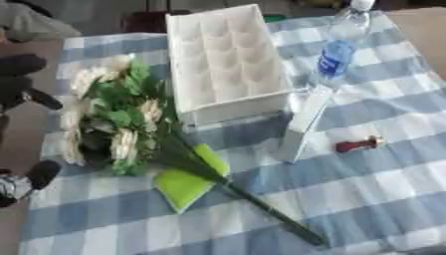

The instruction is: Pick up objects on the table and place them in the box.

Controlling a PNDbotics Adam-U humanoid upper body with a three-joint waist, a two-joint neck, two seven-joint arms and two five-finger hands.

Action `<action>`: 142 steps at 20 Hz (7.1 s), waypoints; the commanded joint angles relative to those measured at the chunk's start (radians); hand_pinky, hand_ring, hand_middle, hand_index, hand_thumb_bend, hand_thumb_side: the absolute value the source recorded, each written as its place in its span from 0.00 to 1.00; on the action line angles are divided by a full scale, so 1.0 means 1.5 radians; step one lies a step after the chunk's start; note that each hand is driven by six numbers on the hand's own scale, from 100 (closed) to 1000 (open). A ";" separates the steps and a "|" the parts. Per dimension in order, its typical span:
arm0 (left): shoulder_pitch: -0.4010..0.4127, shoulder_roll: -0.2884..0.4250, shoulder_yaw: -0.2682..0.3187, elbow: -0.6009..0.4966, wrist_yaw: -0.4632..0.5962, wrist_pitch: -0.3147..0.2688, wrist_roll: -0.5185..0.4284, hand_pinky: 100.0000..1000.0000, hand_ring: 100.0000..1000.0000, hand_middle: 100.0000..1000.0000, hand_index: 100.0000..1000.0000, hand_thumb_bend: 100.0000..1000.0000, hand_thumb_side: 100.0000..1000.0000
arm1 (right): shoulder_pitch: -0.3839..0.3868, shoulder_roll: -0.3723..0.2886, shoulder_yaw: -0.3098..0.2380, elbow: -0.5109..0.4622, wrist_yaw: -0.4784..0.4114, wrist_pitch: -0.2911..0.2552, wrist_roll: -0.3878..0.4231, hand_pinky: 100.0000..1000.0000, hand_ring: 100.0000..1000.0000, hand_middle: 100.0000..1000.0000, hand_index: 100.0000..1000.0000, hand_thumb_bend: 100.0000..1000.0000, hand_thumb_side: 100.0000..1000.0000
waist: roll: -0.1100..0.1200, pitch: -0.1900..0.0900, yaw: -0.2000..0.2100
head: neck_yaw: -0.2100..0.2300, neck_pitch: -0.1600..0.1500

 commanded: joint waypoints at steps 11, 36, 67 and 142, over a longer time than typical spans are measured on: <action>-0.108 0.169 -0.119 -0.012 -0.356 -0.018 0.027 0.72 0.00 0.91 0.91 0.48 0.63 | 0.001 -0.019 0.002 -0.015 0.000 0.001 0.007 0.53 0.50 0.57 0.79 0.00 0.66 | -0.002 -0.017 -0.006 | -0.001 -0.007; -0.293 0.120 -0.268 0.062 -0.628 -0.013 -0.105 1.00 0.00 0.69 0.86 0.83 0.81 | 0.005 -0.019 0.010 -0.015 -0.004 0.000 0.019 0.53 0.50 0.57 0.79 0.00 0.66 | -0.007 -0.018 -0.009 | -0.006 -0.006; -0.331 0.040 -0.312 0.216 -0.932 0.026 0.173 1.00 0.00 0.71 0.87 0.83 0.68 | 0.001 -0.016 0.016 -0.015 -0.011 0.002 0.031 0.53 0.49 0.57 0.79 0.00 0.66 | -0.010 -0.018 -0.017 | -0.005 -0.014; -0.302 0.113 -0.244 0.097 -0.741 -0.039 -0.164 1.00 0.85 0.89 1.00 0.84 0.77 | 0.005 -0.015 0.012 -0.015 -0.009 -0.001 0.033 0.53 0.48 0.56 0.78 0.00 0.66 | -0.015 -0.020 -0.017 | -0.032 -0.015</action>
